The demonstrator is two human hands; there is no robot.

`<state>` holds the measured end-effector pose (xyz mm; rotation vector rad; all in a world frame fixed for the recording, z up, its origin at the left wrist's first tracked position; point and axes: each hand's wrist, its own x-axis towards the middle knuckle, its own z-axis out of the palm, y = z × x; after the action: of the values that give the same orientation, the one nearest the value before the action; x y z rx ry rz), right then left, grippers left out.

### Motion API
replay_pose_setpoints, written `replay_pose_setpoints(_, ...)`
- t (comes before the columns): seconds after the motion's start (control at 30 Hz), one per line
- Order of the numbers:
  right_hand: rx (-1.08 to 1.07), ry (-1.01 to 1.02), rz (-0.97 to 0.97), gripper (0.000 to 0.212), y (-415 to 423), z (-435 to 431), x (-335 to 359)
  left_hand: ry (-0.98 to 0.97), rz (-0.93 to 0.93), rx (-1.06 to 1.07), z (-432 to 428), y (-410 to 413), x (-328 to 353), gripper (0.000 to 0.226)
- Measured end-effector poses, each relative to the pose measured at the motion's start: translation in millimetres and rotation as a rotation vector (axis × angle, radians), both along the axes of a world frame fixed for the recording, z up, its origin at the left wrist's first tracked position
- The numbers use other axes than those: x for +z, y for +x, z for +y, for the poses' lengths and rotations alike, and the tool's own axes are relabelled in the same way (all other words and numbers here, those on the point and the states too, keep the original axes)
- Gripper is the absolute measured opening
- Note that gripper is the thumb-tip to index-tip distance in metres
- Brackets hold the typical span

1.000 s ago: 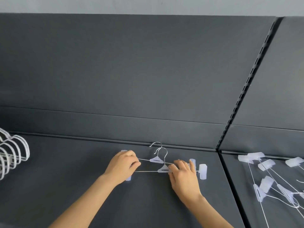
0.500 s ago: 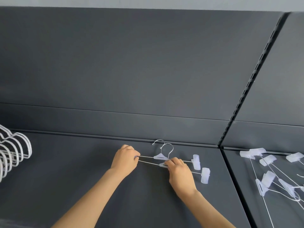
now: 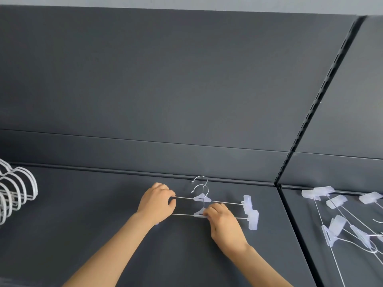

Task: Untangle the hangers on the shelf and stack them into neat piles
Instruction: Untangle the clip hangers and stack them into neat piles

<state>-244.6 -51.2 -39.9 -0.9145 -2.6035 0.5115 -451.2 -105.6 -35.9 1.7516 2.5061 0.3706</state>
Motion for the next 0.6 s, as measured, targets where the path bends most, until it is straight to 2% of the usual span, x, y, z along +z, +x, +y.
replay_pose_setpoints(0.2,-0.008,-0.008,-0.012,0.039,-39.6,-7.1,-3.7,-0.028,0.056,0.023,-26.8,-43.3,-3.5,0.034)
replay_pose_setpoints(0.3,-0.009,0.077,-0.042,0.026,-68.2,-18.3,6.4,-0.06,0.123,0.07,-41.8,-67.1,-0.4,0.035)
replay_pose_setpoints(0.4,-0.037,0.172,-0.1,0.031,-89.2,-22.5,13.0,-0.065,0.182,0.076,-54.0,-77.9,-0.6,0.042)
replay_pose_setpoints(0.5,0.069,0.069,-0.121,0.029,-107.3,-25.8,4.2,-0.11,0.158,0.027,-63.9,-79.4,-5.8,0.044)
replay_pose_setpoints(0.6,0.123,0.051,-0.11,0.033,-126.5,-28.8,-6.0,-0.137,0.144,0.065,-76.7,-90.7,-8.9,0.045)
